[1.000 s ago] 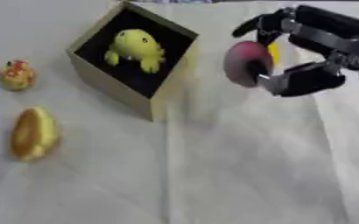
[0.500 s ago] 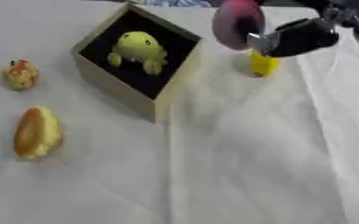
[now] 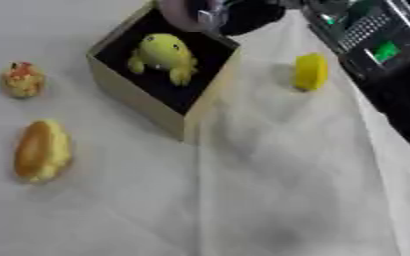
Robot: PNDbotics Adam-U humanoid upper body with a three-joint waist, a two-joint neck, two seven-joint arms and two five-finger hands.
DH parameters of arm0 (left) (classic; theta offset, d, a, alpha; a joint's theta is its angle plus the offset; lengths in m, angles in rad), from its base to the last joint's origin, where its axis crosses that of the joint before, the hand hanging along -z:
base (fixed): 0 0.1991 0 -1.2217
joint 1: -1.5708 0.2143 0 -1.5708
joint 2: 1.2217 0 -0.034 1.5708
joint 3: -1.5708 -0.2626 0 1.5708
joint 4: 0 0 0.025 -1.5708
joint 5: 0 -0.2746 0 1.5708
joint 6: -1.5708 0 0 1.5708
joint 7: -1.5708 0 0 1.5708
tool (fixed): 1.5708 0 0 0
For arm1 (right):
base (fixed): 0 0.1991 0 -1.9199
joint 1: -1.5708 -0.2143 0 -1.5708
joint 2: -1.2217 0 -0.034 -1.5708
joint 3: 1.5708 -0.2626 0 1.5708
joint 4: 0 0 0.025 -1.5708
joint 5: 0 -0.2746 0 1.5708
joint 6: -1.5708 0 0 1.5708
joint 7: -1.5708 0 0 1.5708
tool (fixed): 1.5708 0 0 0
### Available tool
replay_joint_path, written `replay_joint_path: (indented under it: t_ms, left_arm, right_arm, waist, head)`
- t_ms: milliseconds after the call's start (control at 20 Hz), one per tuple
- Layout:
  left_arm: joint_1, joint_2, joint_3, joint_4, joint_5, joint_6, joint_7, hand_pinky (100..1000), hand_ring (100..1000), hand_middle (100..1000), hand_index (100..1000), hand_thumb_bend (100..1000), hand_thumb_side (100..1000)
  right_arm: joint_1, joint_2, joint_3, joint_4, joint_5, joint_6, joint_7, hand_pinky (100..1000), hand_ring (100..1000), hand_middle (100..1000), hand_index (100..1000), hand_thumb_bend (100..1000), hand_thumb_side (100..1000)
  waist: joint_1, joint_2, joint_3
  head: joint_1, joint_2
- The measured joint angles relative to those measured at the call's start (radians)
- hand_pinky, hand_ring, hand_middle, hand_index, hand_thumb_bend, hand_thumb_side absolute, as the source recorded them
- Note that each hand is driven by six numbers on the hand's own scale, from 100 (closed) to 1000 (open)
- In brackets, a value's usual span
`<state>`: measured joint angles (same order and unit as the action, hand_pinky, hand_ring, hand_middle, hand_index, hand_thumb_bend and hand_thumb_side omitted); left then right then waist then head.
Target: Pick up objects on the table and place them in the box.
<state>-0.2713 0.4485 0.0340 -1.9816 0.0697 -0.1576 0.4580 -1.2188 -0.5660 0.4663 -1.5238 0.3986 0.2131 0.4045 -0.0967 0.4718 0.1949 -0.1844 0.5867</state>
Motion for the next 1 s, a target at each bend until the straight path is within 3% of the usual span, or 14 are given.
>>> replay_joint_path:
  t_ms: [700, 750, 800, 850, 1000]
  left_arm:
    - [-0.012, 0.0, 0.0, 0.0, 0.001, -0.002, -0.003, 907, 833, 826, 900, 256, 718]
    - [-0.012, 0.0, 0.0, 0.0, 0.001, -0.002, -0.003, 907, 833, 826, 900, 256, 718]
    - [-0.012, 0.0, 0.0, 0.0, 0.001, -0.002, -0.003, 907, 833, 826, 900, 256, 718]
    - [-0.012, 0.0, 0.0, 0.0, 0.001, -0.002, -0.003, 907, 833, 826, 899, 255, 718]
    - [-0.011, 0.0, 0.0, 0.0, 0.001, -0.002, -0.004, 907, 833, 825, 899, 256, 718]
  right_arm:
    - [-0.003, 0.076, -0.006, 0.3, 0.128, -0.196, -0.011, 797, 772, 555, 577, 100, 100]
    - [-0.002, 0.077, -0.01, 0.311, 0.136, -0.208, -0.011, 819, 825, 650, 698, 100, 100]
    - [-0.002, 0.077, -0.011, 0.321, 0.142, -0.217, -0.01, 830, 847, 694, 743, 100, 100]
    - [-0.001, 0.077, -0.013, 0.328, 0.147, -0.226, -0.005, 881, 944, 839, 862, 100, 100]
    - [0.003, 0.077, -0.015, 0.336, 0.171, -0.252, 0.021, 937, 1000, 900, 944, 100, 130]
  waist:
    - [-0.003, 0.004, 0.003]
    - [-0.002, 0.004, 0.003]
    - [-0.001, 0.004, 0.003]
    - [0.001, 0.004, 0.002]
    - [0.003, 0.004, -0.002]
  head:
    - [-0.002, 0.003]
    - [-0.001, 0.003]
    - [-0.001, 0.004]
    - [-0.001, 0.006]
    - [0.0, 0.011]
